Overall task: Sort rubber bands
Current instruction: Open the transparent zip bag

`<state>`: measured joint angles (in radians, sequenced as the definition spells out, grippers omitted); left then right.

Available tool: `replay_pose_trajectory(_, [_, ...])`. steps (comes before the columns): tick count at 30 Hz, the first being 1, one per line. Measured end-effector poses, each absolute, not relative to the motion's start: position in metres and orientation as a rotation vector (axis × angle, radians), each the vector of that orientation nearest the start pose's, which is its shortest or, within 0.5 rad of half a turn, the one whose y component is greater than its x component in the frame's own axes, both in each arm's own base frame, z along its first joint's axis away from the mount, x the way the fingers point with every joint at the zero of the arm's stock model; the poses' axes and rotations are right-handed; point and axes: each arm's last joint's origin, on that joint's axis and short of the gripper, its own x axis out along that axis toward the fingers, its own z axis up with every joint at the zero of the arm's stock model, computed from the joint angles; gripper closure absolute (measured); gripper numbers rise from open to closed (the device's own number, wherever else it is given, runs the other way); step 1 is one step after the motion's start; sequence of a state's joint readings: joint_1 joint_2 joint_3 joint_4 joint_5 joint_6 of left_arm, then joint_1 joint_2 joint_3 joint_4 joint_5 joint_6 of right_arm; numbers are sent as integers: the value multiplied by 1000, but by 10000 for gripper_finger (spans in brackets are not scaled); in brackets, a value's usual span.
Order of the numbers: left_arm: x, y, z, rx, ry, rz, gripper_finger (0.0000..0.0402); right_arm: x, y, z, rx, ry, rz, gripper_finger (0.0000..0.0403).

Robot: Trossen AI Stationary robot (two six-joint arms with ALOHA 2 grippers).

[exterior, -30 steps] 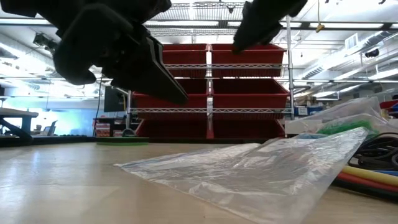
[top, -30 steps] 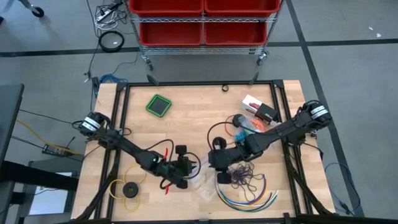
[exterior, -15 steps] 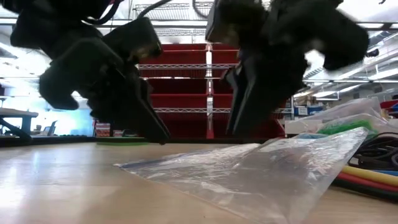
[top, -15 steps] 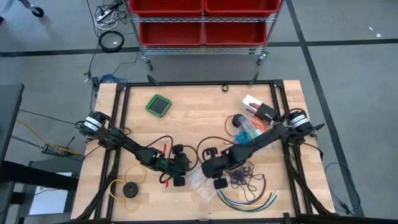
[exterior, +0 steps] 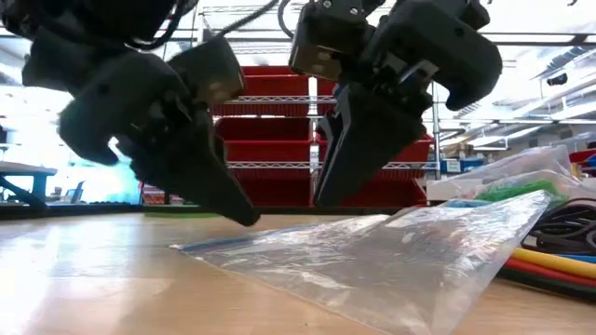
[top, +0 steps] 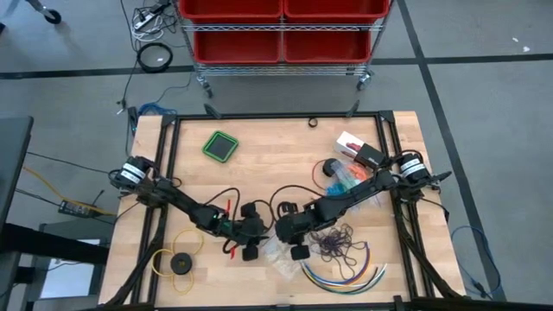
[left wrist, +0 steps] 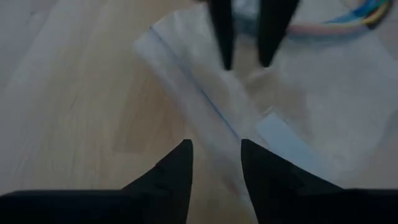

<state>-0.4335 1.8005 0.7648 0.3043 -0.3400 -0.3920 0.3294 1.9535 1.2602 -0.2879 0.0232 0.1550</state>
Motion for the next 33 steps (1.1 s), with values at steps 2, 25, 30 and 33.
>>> replay_pose_trajectory(2, [303, -128, 113, -113, 679, 55, 259, 377, 131, 160, -25, 983, 209, 317])
replay_pose_trajectory(25, [332, -122, 103, -183, 661, -14, 322, 385, 133, 128, 53, 1037, 195, 399])
replay_pose_trajectory(30, [331, -121, 102, -164, 683, -14, 386, 387, 130, 129, 9, 993, 124, 402])
replay_pose_trajectory(33, [331, -121, 102, -149, 690, -9, 393, 387, 128, 131, -38, 974, 73, 402])
